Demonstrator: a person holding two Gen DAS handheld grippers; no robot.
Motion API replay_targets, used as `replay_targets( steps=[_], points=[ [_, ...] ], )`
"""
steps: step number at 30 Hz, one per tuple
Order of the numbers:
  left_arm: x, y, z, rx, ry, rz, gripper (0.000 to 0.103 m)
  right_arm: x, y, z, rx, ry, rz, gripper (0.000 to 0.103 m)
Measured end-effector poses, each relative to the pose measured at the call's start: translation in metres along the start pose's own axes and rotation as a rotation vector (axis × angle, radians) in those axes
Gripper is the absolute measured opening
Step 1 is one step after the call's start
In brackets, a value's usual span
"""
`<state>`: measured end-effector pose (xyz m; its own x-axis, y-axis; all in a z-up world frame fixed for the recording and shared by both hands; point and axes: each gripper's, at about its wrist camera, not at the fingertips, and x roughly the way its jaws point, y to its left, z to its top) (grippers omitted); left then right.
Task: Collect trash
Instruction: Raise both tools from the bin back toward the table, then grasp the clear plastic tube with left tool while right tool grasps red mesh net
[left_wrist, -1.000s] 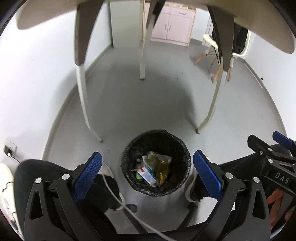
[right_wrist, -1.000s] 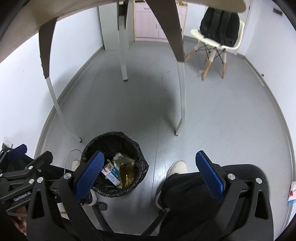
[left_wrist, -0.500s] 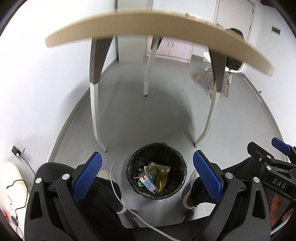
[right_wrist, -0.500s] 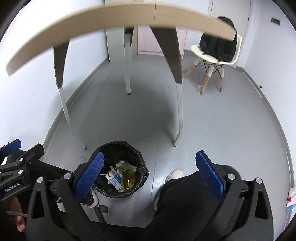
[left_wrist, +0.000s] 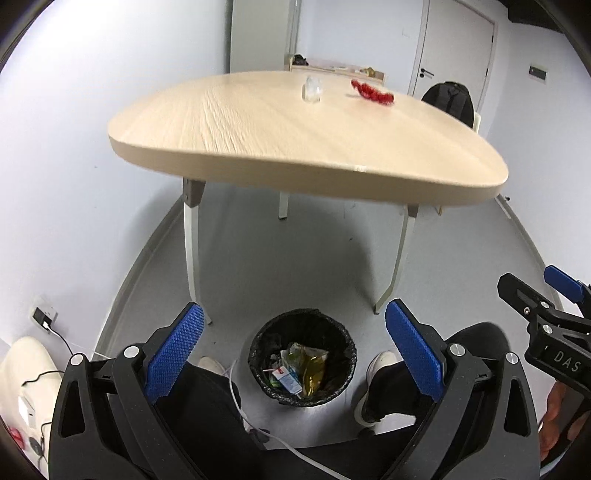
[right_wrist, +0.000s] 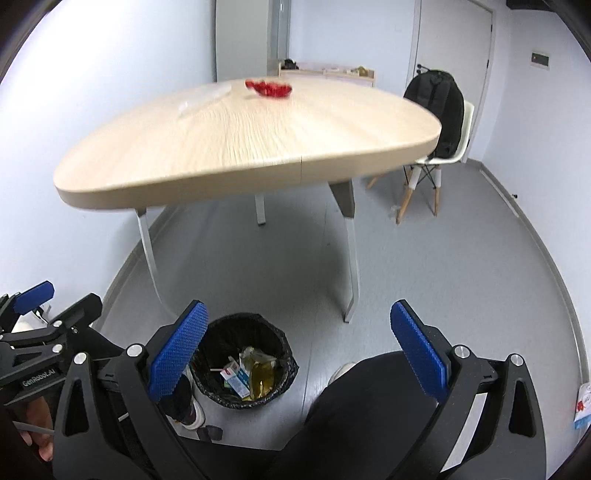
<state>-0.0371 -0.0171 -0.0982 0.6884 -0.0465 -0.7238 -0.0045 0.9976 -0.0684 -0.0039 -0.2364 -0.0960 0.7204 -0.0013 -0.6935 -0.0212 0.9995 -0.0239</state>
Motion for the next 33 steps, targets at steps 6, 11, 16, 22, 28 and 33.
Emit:
replay_targets(
  steps=[6,11,16,22,28,33],
  points=[
    [-0.021,0.0,0.02,-0.003,-0.032,0.004,0.097,-0.026,-0.001,0.018,-0.002,-0.048,-0.005,0.095],
    [-0.035,0.0,0.039,-0.01,-0.053,-0.008,0.097,-0.042,-0.002,0.034,0.007,-0.084,-0.004,0.095],
    [-0.047,0.003,0.054,-0.021,-0.072,-0.01,0.097,-0.058,-0.003,0.053,0.01,-0.117,-0.006,0.095],
    [-0.057,-0.002,0.08,-0.011,-0.092,-0.006,0.097,-0.073,-0.006,0.074,0.014,-0.154,-0.006,0.095],
    [-0.049,-0.01,0.112,0.012,-0.093,0.011,0.097,-0.074,-0.008,0.102,0.014,-0.172,-0.007,0.095],
    [-0.027,-0.008,0.142,0.002,-0.073,0.018,0.097,-0.055,-0.011,0.133,0.019,-0.163,-0.013,0.095]
  ],
)
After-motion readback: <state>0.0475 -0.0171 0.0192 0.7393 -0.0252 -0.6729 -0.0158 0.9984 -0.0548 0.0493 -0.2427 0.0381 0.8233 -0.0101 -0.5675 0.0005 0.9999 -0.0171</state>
